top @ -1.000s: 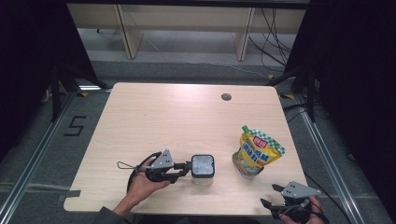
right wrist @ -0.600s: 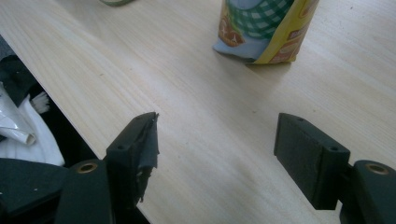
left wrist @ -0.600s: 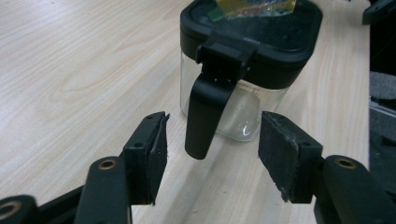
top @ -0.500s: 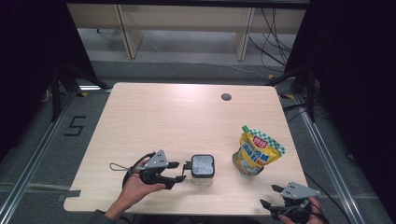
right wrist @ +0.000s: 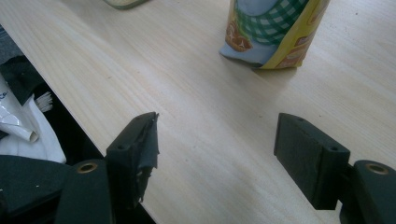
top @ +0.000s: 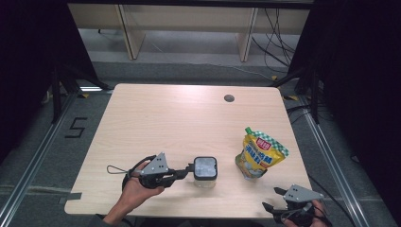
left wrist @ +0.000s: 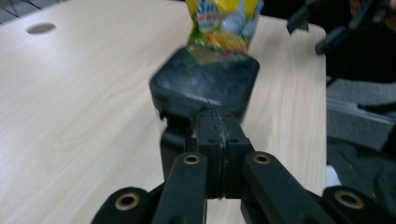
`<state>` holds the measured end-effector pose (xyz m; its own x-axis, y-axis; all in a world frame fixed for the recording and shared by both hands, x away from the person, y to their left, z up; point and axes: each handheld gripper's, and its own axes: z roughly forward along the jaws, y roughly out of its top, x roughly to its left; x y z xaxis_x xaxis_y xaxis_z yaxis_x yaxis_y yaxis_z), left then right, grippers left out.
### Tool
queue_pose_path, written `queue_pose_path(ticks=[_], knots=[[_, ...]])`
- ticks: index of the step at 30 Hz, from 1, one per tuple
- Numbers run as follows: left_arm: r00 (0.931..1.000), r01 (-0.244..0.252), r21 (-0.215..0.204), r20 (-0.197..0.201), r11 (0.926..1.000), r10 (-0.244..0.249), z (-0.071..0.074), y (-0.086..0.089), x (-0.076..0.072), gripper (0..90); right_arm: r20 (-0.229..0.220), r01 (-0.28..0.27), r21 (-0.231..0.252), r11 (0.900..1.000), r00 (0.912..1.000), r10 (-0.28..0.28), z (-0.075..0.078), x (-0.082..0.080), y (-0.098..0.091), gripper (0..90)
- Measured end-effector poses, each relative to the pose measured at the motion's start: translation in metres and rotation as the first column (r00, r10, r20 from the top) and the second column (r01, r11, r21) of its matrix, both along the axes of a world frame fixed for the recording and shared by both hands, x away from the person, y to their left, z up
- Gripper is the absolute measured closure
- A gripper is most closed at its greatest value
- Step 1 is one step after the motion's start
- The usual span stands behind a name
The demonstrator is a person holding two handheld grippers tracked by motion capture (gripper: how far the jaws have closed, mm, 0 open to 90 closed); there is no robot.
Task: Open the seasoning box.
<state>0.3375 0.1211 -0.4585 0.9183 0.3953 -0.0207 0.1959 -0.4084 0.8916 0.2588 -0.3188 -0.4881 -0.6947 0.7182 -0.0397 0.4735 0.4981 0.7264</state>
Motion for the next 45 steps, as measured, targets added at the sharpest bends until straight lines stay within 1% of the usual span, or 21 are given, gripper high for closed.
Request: queue_pose_path(ticks=[2,5,7,9,10,13,14,15,16,22,24,28,30,31,34,35,37,41,42,44,45], knots=[[0.9995,-0.029,-0.031,-0.01,0.9991,0.029,0.002,-0.001,0.001,89.2,0.002,0.001,0.003,1.0,1.0,-0.001,0.0,0.0,0.001,31.5],[0.9996,-0.028,-0.026,0.0,0.9993,0.028,0.004,-0.004,0.005,89.3,0.007,0.001,-0.002,1.0,1.0,-0.001,0.0,0.0,0.001,31.4],[0.9987,-0.049,-0.032,-0.014,0.9983,0.049,0.004,-0.008,0.006,89.3,-0.008,0.005,0.007,1.0,1.0,-0.005,0.0,0.0,0.002,31.4],[0.9988,-0.048,-0.032,-0.012,0.9983,0.048,0.003,-0.011,0.009,89.3,0.002,0.001,-0.001,1.0,1.0,-0.001,-0.001,0.001,0.002,31.4],[0.9988,-0.048,-0.032,-0.012,0.9983,0.048,0.003,-0.011,0.009,89.3,-0.014,0.014,0.006,0.9999,0.9998,-0.014,-0.001,-0.001,0.003,31.4],[0.9977,-0.067,-0.034,0.01,0.9972,0.067,0.004,-0.012,0.015,89.2,0.001,0.001,0.001,1.0,1.0,-0.001,-0.001,0.001,0.002,31.5],[0.9963,-0.086,-0.036,0.003,0.9957,0.086,0.004,-0.013,0.015,89.3,0.002,-0.001,0.0,1.0,1.0,0.001,-0.001,0.001,0.002,31.4],[0.9973,-0.072,-0.028,0.016,0.9971,0.072,0.003,-0.013,0.017,89.3,0.002,-0.002,0.0,1.0,1.0,0.002,-0.001,0.001,0.002,31.4],[0.9968,-0.08,-0.03,-0.004,0.9963,0.08,0.001,-0.015,0.017,89.2,0.0,-0.001,0.001,1.0,1.0,0.001,-0.001,0.001,0.002,31.4],[0.9964,-0.083,-0.007,0.015,0.9965,0.083,0.002,-0.018,0.017,89.1,-0.015,0.01,0.011,0.9999,0.9998,-0.009,-0.001,-0.001,0.003,31.4],[0.9956,-0.094,-0.04,-0.001,0.9948,0.094,-0.001,-0.016,0.017,89.1,-0.003,0.001,0.009,1.0,1.0,-0.001,-0.001,0.0,0.003,31.4],[0.9961,-0.088,-0.051,0.001,0.9948,0.089,-0.003,-0.015,0.018,89.1,-0.003,-0.005,0.012,0.9999,1.0,0.005,-0.001,0.001,0.003,31.4],[0.9937,-0.111,-0.07,-0.02,0.9913,0.11,-0.004,-0.015,0.016,89.0,-0.015,0.02,0.05,0.9985,0.9997,-0.019,0.001,-0.002,0.004,30.7],[0.9946,-0.103,-0.077,-0.022,0.9917,0.102,-0.005,-0.014,0.017,89.0,0.011,0.008,0.042,0.9991,0.9999,-0.008,0.001,0.0,0.003,30.4],[0.9946,-0.102,-0.09,-0.029,0.9908,0.099,-0.006,-0.013,0.018,89.0,0.025,0.006,0.073,0.9973,0.9997,-0.008,0.003,0.0,0.004,30.3],[0.9933,-0.113,-0.103,-0.036,0.9883,0.11,-0.007,-0.013,0.017,89.0,0.029,0.011,0.114,0.9934,0.9995,-0.015,0.005,-0.001,0.006,30.6],[0.9933,-0.113,-0.101,-0.036,0.9885,0.109,-0.007,-0.013,0.017,89.0,0.044,0.01,0.136,0.9906,0.9989,-0.016,0.007,-0.001,0.008,33.2],[0.9921,-0.121,-0.113,-0.044,0.9862,0.117,-0.008,-0.013,0.016,89.0,0.045,0.002,0.157,0.9876,0.9989,-0.009,0.009,-0.002,0.016,36.6],[0.993,-0.115,-0.113,-0.038,0.9869,0.112,-0.008,-0.013,0.016,89.0,0.073,-0.024,0.151,0.9882,0.9972,0.013,0.01,0.0,0.018,38.9],[0.9935,-0.112,-0.117,-0.034,0.9868,0.108,-0.009,-0.012,0.017,89.0,0.07,-0.045,0.156,0.9868,0.9969,0.035,0.012,-0.001,0.028,43.5],[0.9926,-0.118,-0.121,-0.042,0.9856,0.114,-0.009,-0.012,0.016,89.0,0.099,-0.07,0.14,0.9877,0.9935,0.057,0.014,0.001,0.03,45.5]])
